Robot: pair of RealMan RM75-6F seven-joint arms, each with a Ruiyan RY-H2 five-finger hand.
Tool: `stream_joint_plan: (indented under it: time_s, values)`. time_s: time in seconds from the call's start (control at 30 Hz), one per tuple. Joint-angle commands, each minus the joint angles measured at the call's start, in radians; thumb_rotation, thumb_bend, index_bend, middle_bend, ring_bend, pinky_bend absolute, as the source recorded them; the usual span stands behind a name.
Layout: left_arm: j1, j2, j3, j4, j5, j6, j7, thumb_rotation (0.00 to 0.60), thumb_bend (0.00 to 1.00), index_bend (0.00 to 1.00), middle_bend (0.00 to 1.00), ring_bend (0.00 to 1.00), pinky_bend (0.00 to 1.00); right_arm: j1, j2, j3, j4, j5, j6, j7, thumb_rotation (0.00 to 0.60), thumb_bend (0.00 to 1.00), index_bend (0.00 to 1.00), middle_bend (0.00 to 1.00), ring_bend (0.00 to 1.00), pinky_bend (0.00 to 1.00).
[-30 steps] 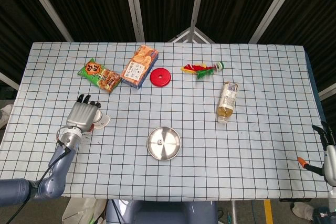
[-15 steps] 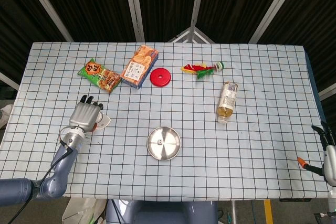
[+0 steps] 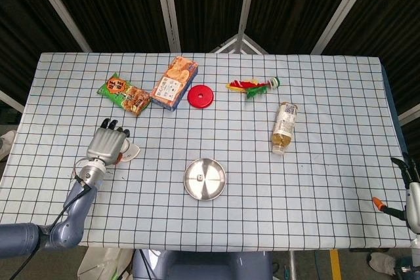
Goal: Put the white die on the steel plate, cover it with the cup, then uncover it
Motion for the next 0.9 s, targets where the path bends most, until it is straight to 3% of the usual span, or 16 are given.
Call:
stream_joint_plan:
  time_s: [0.03, 0.5, 0.67, 0.9]
  values:
    - [0.001, 0.008, -0.006, -0.01, 0.004, 0.003, -0.007, 0.6, 0.52, 0.3, 0.33, 0.1, 0.08, 0.001, 0.0, 0.001, 0.001, 0.002, -0.001, 0.002, 0.6, 0.1, 0.19, 0.1, 0.13, 0.07]
    - [-0.031, 0.139, -0.11, -0.253, 0.077, 0.061, -0.038, 0.6, 0.52, 0.33, 0.34, 0.1, 0.08, -0.002, 0.004, 0.005, -0.004, 0.001, 0.007, 0.011, 0.6, 0.1, 0.19, 0.1, 0.13, 0.07]
    - [-0.099, 0.105, -0.145, -0.332, 0.012, 0.071, 0.037, 0.6, 0.52, 0.35, 0.34, 0.1, 0.08, -0.005, 0.007, 0.006, -0.001, 0.005, 0.007, 0.018, 0.6, 0.1, 0.19, 0.1, 0.13, 0.07]
    - [-0.21, -0.015, -0.155, -0.335, -0.1, 0.106, 0.175, 0.6, 0.52, 0.36, 0.34, 0.1, 0.08, -0.015, 0.015, 0.013, -0.001, 0.01, 0.023, 0.035, 0.6, 0.1, 0.19, 0.1, 0.13, 0.07]
